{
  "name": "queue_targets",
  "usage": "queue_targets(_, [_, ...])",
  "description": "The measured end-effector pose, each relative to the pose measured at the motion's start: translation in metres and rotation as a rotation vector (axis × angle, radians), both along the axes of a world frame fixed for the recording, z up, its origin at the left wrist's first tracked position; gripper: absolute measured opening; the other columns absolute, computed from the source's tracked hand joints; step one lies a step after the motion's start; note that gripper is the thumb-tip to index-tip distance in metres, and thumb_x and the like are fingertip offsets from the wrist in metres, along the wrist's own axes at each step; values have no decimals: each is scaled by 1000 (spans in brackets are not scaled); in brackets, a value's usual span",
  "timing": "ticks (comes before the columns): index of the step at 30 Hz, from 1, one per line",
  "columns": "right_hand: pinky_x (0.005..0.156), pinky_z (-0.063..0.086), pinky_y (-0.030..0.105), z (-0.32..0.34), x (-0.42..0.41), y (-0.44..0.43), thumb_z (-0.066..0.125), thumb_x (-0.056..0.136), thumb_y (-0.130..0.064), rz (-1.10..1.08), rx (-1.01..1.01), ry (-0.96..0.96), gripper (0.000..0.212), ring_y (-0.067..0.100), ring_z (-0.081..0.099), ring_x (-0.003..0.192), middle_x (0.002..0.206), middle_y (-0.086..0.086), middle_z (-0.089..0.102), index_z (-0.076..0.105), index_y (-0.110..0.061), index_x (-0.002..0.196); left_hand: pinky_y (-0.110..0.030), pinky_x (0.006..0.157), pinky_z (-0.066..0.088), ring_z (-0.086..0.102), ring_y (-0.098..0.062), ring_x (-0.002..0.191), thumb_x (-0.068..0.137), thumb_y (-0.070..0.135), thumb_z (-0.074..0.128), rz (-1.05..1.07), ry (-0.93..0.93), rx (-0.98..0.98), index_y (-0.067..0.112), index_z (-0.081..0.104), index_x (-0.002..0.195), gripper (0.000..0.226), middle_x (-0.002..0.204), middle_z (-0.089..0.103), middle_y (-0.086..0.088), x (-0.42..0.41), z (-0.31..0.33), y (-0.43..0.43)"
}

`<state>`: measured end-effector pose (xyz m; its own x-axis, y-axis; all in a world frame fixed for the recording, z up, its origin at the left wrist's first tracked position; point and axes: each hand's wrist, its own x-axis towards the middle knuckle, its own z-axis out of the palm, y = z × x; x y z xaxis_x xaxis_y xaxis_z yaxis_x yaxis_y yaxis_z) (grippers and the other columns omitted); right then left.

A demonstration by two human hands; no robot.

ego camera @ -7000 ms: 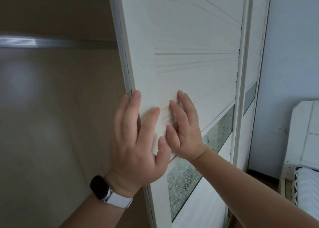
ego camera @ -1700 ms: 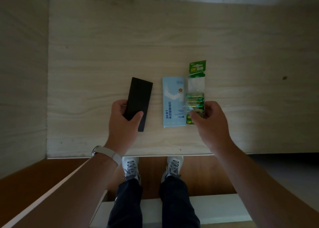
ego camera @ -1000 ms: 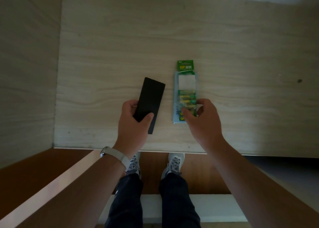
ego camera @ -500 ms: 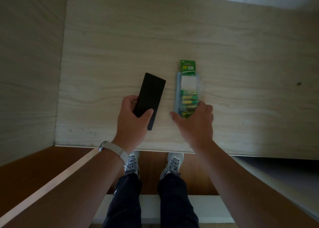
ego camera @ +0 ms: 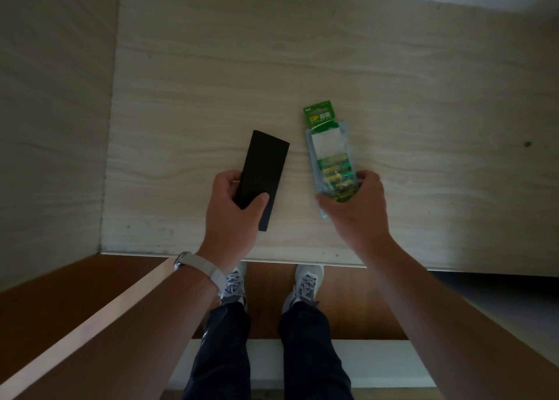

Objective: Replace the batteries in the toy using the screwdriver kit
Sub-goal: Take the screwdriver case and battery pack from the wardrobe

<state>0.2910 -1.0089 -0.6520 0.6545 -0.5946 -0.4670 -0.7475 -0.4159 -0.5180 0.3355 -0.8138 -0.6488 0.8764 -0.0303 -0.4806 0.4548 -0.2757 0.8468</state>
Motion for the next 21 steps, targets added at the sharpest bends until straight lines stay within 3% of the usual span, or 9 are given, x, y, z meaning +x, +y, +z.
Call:
queue_targets(4, [79,59,41,1,-2,-5,83,64,-40,-72,187,-47,80,19,65,100,119,4,59,45,-20,132,-12,58,53,69,4,77,90,9,74,-7,1,3,37,46,100,41,100,66,8,0,0,1])
queue_targets(7, [58,55,19,1,-1,-6,82,67,-33,-74,247,-111,46,5,69,81,102,-5,67,57,-35,107,-15,59,56,70,0,78,90,10,74,-4,5,8,38,47,100,41,101,67,7,1,-1,0])
queue_targets(9, [50,48,11,0,-1,-9,82,70,-28,-78,273,-116,41,-2,67,74,96,-7,68,57,-33,102,-15,59,56,70,1,79,89,10,74,-2,5,8,38,47,100,41,101,67,7,1,0,0])
queue_targets(13, [49,45,10,-2,-3,-14,84,72,-27,-113,333,-88,45,3,67,77,95,-6,67,53,-25,105,-14,59,55,69,4,76,89,10,74,2,9,1,39,47,100,41,99,66,9,1,1,-1])
queue_targets(21, [51,47,10,0,-4,-17,82,73,-25,-106,372,-143,40,-6,66,72,94,-7,65,49,-33,96,-12,57,53,69,5,76,90,9,74,6,7,0,37,47,101,40,98,66,8,-1,2,-4])
